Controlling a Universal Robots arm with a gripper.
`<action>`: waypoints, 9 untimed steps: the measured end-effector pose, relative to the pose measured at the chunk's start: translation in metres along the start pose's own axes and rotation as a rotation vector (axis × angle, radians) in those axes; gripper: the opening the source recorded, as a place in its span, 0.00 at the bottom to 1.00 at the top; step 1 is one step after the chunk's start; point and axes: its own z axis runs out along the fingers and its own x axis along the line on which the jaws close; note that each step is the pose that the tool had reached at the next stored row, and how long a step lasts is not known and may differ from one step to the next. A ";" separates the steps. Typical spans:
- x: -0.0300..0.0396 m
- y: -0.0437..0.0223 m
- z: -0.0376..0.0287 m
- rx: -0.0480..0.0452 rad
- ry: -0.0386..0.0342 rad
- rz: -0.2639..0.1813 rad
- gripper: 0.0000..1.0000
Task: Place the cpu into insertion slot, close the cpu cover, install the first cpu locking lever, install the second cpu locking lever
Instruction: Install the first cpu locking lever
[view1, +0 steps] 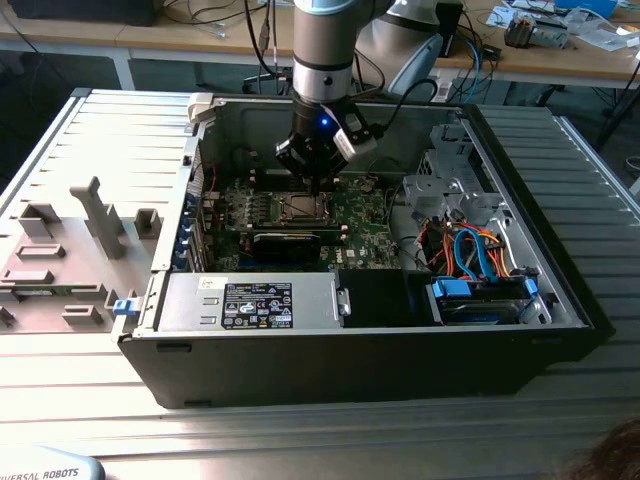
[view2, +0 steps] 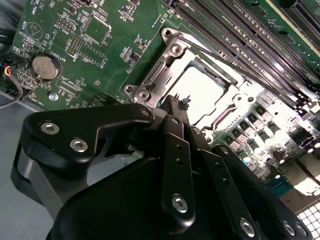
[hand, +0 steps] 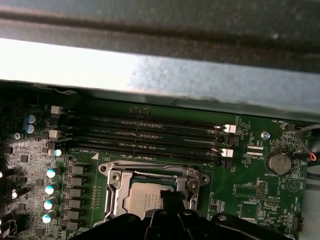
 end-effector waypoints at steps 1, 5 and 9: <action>0.0000 0.0000 -0.0002 0.0003 0.0001 0.000 0.11; 0.0000 0.0000 -0.0011 0.0021 0.0003 0.000 0.11; 0.0000 0.0000 -0.0024 0.0043 0.0005 0.000 0.11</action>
